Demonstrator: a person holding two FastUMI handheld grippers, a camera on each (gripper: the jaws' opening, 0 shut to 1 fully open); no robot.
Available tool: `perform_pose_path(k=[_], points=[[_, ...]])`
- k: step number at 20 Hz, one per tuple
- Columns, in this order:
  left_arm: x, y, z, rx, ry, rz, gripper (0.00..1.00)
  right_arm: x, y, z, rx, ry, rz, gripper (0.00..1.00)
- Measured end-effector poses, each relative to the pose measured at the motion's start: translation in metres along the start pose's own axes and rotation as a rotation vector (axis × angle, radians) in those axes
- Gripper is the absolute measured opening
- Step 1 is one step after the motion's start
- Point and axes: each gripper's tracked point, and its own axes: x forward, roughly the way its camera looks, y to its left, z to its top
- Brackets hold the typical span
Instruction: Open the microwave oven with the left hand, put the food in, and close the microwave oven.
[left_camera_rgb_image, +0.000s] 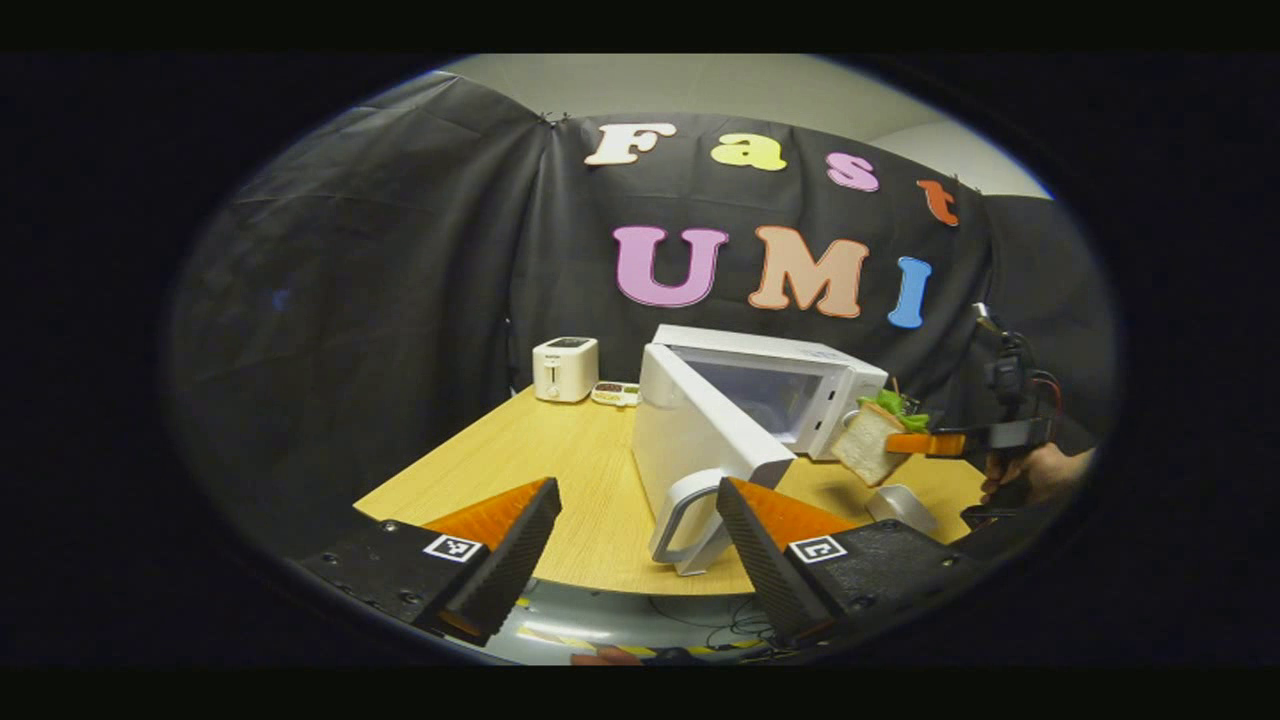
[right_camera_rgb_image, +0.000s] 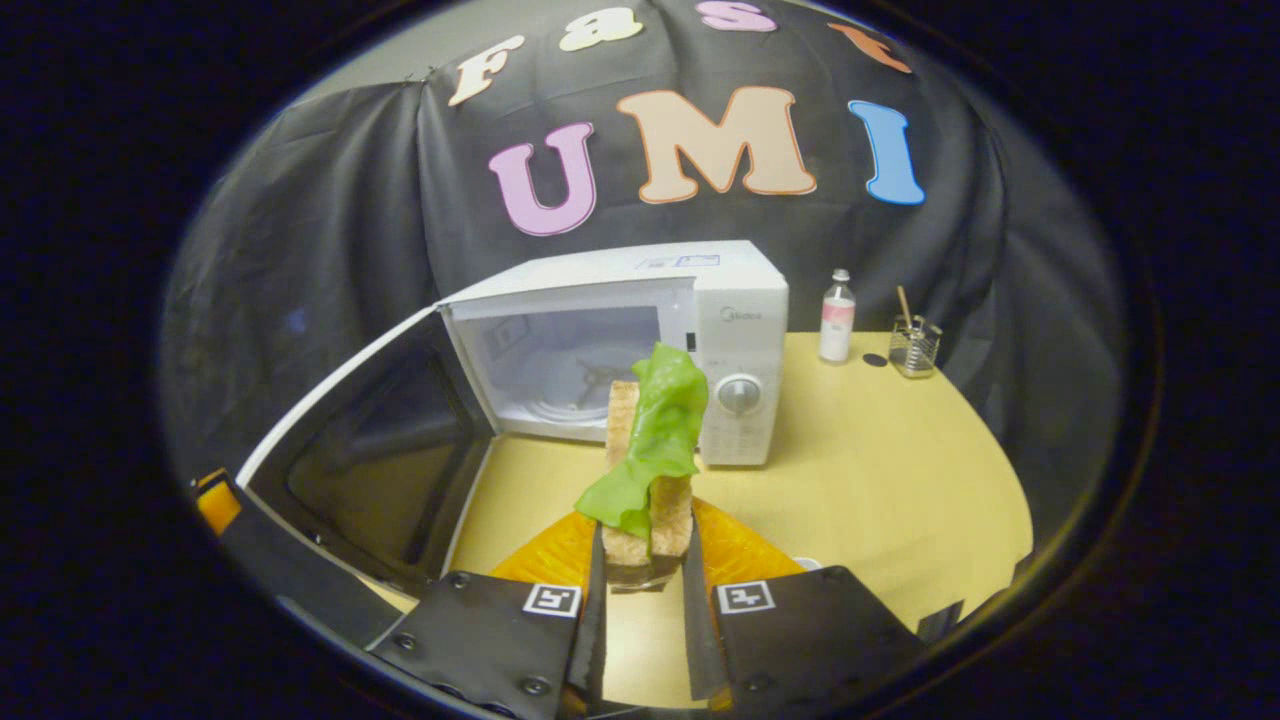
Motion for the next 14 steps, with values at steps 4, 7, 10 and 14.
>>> perform_pose_path(k=[4,7,10,14], points=[[-0.005,0.002,-0.004,0.015,0.018,0.019,0.96,0.043,0.025,0.016,0.161,0.014,0.022,0.28],[-0.009,0.002,-0.003,0.019,0.019,0.026,0.96,0.076,0.046,0.017,0.317,0.036,0.035,0.28],[-0.008,0.009,-0.004,0.001,0.027,0.057,0.96,0.107,0.064,0.008,0.569,0.072,0.017,0.29],[-0.009,0.018,0.001,-0.052,0.02,0.091,0.92,0.137,0.093,0.012,0.731,0.061,0.036,0.35]])
